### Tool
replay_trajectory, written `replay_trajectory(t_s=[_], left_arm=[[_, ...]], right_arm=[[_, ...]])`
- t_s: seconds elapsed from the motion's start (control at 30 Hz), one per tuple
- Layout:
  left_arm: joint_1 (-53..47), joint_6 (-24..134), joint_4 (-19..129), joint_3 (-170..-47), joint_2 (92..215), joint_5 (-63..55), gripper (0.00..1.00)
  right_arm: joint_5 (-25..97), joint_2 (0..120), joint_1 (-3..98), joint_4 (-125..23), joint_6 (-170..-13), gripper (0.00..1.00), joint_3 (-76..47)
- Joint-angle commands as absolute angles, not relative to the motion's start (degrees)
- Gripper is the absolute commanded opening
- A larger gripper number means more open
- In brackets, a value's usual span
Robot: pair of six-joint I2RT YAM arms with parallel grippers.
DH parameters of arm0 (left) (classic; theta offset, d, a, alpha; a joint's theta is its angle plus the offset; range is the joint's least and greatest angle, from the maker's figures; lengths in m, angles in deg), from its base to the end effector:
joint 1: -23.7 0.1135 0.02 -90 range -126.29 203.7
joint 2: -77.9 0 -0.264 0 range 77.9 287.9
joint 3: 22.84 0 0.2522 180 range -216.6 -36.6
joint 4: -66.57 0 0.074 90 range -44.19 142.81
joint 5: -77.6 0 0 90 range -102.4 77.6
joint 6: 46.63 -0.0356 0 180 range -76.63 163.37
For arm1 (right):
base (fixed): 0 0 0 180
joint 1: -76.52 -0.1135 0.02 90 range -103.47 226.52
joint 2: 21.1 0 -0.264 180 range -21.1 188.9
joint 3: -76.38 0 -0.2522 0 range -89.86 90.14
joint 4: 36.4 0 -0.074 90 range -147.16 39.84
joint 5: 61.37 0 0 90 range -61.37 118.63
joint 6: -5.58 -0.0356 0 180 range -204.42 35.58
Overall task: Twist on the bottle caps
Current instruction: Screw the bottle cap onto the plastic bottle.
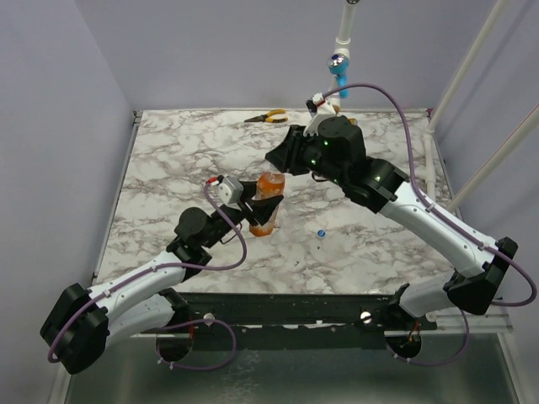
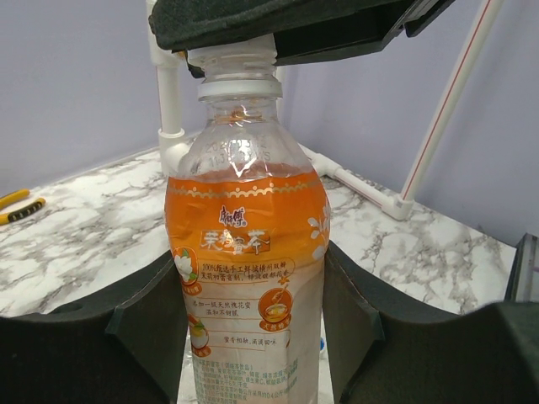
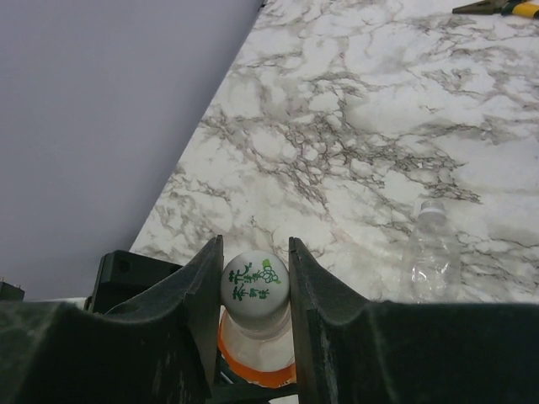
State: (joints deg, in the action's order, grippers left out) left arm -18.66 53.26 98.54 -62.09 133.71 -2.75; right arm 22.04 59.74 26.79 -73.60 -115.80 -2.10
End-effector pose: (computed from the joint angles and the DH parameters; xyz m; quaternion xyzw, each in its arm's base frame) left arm 0.1575 -0.1517 0.2890 0.2330 0.5610 -0.3948 0.6893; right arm 0.2092 0.2406 0.4321 -0.0936 0.7953 0.3533 0.4837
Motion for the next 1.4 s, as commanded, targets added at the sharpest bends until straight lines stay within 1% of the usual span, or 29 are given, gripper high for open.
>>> replay_trajectory(t_s=[0.0, 0.33, 0.6, 0.77, 0.9, 1.2, 1.37], left_arm=[[-18.93, 49.53, 105.90, -64.97, 132.78, -4.83, 0.28], [-20.21, 44.29, 104.51, -68.97, 136.77, -10.40, 0.27], [-27.02, 32.67, 105.27, -73.77, 144.42, -22.80, 0.26], [-29.39, 28.72, 110.52, -75.52, 149.04, -31.06, 0.26], [-30.04, 27.02, 114.52, -76.45, 151.64, -34.68, 0.26], [-31.64, 23.80, 128.73, -75.05, 156.02, -37.59, 0.26], [-31.66, 25.84, 129.72, -73.68, 155.61, -35.54, 0.26]], right_arm=[[23.85, 63.48, 25.90, -81.27, -118.95, 0.19, -0.62], [13.26, 68.41, 25.37, -88.57, -121.68, 0.17, 4.67], [8.87, 74.14, 25.36, -93.08, -123.99, 0.16, 11.26], [6.46, 77.32, 25.36, -95.70, -124.70, 0.16, 15.76], [4.44, 79.01, 25.33, -96.59, -125.61, 0.17, 18.25], [1.53, 81.75, 25.37, -96.51, -127.05, 0.17, 21.95], [2.19, 81.35, 25.37, -94.75, -125.54, 0.17, 22.08]])
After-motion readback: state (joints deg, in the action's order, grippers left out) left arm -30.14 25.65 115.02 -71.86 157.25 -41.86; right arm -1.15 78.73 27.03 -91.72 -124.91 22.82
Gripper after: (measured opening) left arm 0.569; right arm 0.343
